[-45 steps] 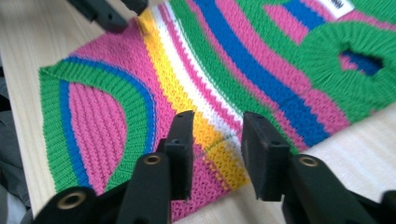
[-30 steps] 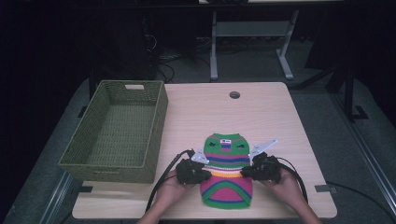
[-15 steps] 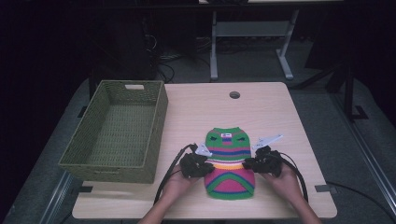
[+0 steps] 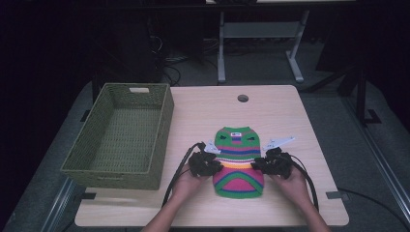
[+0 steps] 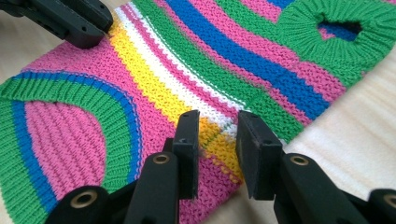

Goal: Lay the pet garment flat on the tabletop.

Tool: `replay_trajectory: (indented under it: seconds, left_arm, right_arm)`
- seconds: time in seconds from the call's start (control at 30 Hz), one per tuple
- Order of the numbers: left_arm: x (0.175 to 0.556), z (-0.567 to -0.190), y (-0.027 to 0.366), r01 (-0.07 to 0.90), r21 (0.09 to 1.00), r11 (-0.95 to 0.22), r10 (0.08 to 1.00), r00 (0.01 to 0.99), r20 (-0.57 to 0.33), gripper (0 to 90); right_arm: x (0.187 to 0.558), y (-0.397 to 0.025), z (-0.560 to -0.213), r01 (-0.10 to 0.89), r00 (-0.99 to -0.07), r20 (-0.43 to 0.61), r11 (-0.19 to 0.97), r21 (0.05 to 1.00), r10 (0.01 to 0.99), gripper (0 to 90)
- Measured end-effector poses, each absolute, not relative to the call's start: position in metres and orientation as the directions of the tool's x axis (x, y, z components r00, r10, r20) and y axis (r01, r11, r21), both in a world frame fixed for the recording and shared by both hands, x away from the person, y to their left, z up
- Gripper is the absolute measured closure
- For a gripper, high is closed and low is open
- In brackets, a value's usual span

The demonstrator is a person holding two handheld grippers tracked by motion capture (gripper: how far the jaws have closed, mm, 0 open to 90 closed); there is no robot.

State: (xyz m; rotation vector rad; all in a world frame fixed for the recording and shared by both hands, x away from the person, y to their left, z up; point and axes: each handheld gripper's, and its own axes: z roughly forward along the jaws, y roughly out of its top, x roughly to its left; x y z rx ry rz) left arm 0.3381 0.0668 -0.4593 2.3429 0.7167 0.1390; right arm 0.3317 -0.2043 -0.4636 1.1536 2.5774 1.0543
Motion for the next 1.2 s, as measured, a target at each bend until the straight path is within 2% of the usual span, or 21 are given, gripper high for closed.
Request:
replay_trajectory:
  seconds: [0.47, 0.83, 1.2]
  left_arm:
    - [0.352, -0.461, 0.061, 0.478, 0.65, -0.591, 0.572, 0.817, -0.081, 74.8]
    - [0.355, -0.461, 0.06, 0.49, 0.646, -0.586, 0.577, 0.812, -0.092, 73.4]
    - [0.353, -0.457, 0.063, 0.493, 0.64, -0.589, 0.588, 0.805, -0.08, 64.7]
  right_arm:
    - [0.342, -0.209, -0.467, 0.602, -0.673, 0.144, 0.423, 0.677, 0.726, 64.9]
    - [0.348, -0.207, -0.466, 0.611, -0.673, 0.145, 0.435, 0.661, 0.725, 61.2]
    - [0.347, -0.209, -0.464, 0.623, -0.666, 0.176, 0.412, 0.665, 0.725, 51.8]
